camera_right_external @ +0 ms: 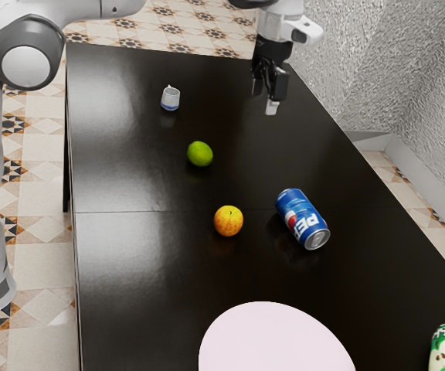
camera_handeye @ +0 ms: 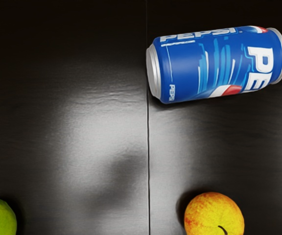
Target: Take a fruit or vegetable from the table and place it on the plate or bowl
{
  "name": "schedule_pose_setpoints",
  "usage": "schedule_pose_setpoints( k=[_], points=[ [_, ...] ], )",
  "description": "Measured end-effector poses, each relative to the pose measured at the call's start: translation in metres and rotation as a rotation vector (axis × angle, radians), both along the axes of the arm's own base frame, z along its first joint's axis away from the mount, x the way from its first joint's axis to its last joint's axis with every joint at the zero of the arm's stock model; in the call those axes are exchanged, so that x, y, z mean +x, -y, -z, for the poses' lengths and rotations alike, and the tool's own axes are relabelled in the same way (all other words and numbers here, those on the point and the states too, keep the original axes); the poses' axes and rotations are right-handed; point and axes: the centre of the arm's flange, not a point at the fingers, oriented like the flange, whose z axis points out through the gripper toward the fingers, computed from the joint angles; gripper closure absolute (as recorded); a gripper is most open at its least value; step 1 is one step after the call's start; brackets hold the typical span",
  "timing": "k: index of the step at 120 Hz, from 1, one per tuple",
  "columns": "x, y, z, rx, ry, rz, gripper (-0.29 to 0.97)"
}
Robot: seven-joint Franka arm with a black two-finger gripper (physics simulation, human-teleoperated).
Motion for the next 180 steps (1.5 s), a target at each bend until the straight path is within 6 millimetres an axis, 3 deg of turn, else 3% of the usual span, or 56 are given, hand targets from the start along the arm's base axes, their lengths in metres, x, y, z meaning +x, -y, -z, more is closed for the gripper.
schedule_pose_setpoints(
  k=[28,36,49,62,76,91,101,114,130,139,152,180],
  points=[
    [0.006,0.005,-0.012,0.014,0.034,0.008,0.00],
    [0.021,0.032,-0.007,0.044,0.036,0.052,0.00],
    [0.046,0.072,0.028,0.067,-0.013,0.116,0.00],
    [0.048,0.113,0.040,0.077,-0.029,0.178,0.00],
    [0.048,0.133,0.056,0.082,-0.065,0.195,0.00],
    [0.047,0.116,0.074,0.074,-0.101,0.146,0.00],
    [0.023,0.089,0.102,0.061,-0.123,0.092,0.00],
    [-0.006,0.071,0.126,0.030,-0.108,0.055,0.00],
    [-0.015,0.052,0.149,-0.004,-0.090,0.003,0.00],
    [-0.016,0.045,0.150,-0.019,-0.071,-0.020,0.00],
    [-0.014,0.055,0.150,-0.030,-0.055,-0.017,0.00],
    [-0.023,0.108,0.164,-0.036,-0.073,0.060,0.00]
  ],
)
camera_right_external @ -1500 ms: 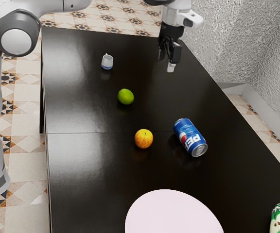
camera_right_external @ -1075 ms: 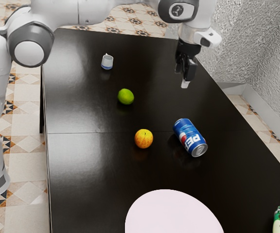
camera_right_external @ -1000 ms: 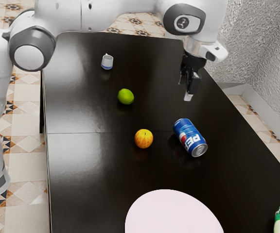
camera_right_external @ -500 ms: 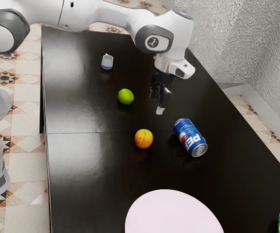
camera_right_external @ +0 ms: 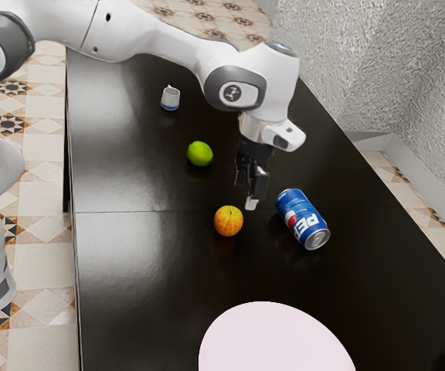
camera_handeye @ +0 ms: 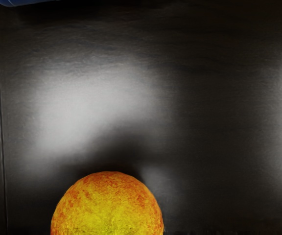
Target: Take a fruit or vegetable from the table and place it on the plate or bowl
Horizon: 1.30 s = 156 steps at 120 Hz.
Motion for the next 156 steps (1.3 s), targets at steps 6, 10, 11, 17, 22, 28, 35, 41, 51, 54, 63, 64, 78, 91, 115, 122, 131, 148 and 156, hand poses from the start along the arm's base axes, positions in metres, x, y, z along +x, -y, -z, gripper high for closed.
schedule_pose_setpoints(
  k=[6,10,11,17,22,28,35,41,51,54,63,64,78,91,115,122,131,148,156],
  points=[
    [-0.007,0.006,0.007,-0.005,-0.014,0.012,0.00],
    [-0.011,0.006,0.011,-0.009,-0.024,0.013,0.00],
    [-0.011,0.005,0.012,-0.009,-0.026,0.011,0.00],
    [-0.016,-0.001,0.020,-0.019,-0.040,-0.004,0.00],
    [-0.019,-0.007,0.026,-0.026,-0.046,-0.018,0.00],
    [-0.022,-0.012,0.032,-0.034,-0.048,-0.032,0.00],
    [-0.023,-0.014,0.034,-0.041,-0.045,-0.040,0.00],
    [-0.026,-0.014,0.036,-0.046,-0.044,-0.043,0.00],
    [-0.030,-0.015,0.039,-0.053,-0.045,-0.046,0.00],
    [-0.030,-0.015,0.040,-0.054,-0.044,-0.047,0.00],
    [-0.029,-0.013,0.041,-0.054,-0.041,-0.048,0.00],
    [-0.029,-0.013,0.041,-0.054,-0.040,-0.048,0.00],
    [-0.028,-0.009,0.042,-0.052,-0.035,-0.047,0.00],
    [-0.028,-0.010,0.047,-0.050,-0.040,-0.051,0.00],
    [-0.031,-0.016,0.050,-0.052,-0.044,-0.064,0.00],
    [-0.031,-0.017,0.049,-0.052,-0.043,-0.066,0.00],
    [-0.031,-0.020,0.049,-0.053,-0.042,-0.072,0.00],
    [-0.030,-0.029,0.049,-0.054,-0.043,-0.089,0.00],
    [-0.030,-0.029,0.052,-0.052,-0.048,-0.091,0.00]
  ],
)
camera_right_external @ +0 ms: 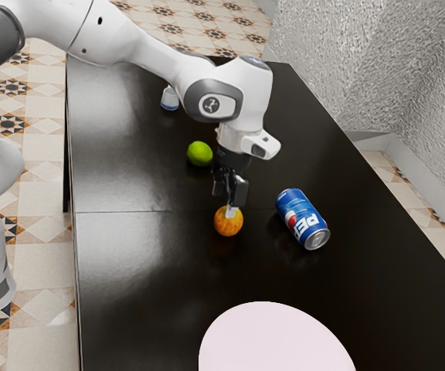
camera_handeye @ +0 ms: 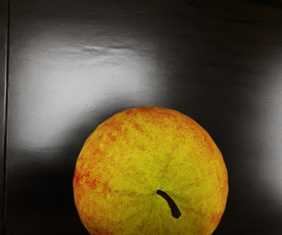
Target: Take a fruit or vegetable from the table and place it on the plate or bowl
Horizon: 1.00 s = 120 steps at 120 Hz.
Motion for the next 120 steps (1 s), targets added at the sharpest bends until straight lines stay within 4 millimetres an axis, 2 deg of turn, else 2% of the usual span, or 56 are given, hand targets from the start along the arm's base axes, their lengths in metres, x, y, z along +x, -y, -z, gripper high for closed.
schedule_pose_setpoints(
  k=[73,106,120],
  points=[
    [0.020,0.006,0.046,0.036,-0.014,-0.027,0.00],
    [0.023,0.009,0.055,0.043,-0.016,-0.032,0.26],
    [0.023,0.009,0.050,0.042,-0.006,-0.031,0.29]
  ],
)
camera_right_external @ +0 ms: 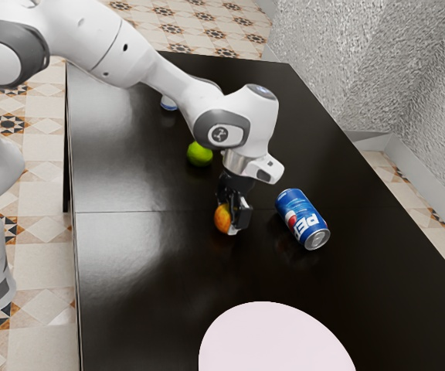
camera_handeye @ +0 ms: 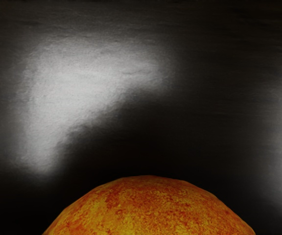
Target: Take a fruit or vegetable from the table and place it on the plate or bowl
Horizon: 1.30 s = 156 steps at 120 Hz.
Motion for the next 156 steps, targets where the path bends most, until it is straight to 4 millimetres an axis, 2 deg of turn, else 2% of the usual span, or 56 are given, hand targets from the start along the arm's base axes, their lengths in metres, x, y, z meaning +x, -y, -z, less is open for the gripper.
schedule_pose_setpoints(
  k=[9,19,24,39,50,60,71,85,98,108,116,125,139,156],
  points=[
    [-0.002,0.001,-0.015,-0.011,0.025,0.006,0.30],
    [-0.011,0.003,-0.050,-0.031,0.081,0.031,0.31],
    [-0.018,0.011,-0.068,-0.040,0.106,0.062,0.31],
    [-0.044,0.078,-0.103,-0.031,0.144,0.232,0.31],
    [-0.055,0.123,-0.117,-0.005,0.163,0.328,0.31],
    [-0.059,0.160,-0.123,0.020,0.174,0.394,0.31],
    [-0.064,0.202,-0.119,0.041,0.170,0.462,0.31],
    [-0.069,0.239,-0.117,0.052,0.172,0.520,0.31],
    [-0.061,0.280,-0.114,0.062,0.182,0.568,0.31],
    [-0.062,0.306,-0.112,0.060,0.187,0.600,0.31],
    [-0.062,0.314,-0.112,0.058,0.191,0.610,0.31],
    [-0.057,0.310,-0.113,0.058,0.191,0.598,0.31],
    [-0.049,0.300,-0.113,0.044,0.185,0.573,0.14],
    [-0.052,0.303,-0.117,0.032,0.191,0.578,0.05]
  ],
)
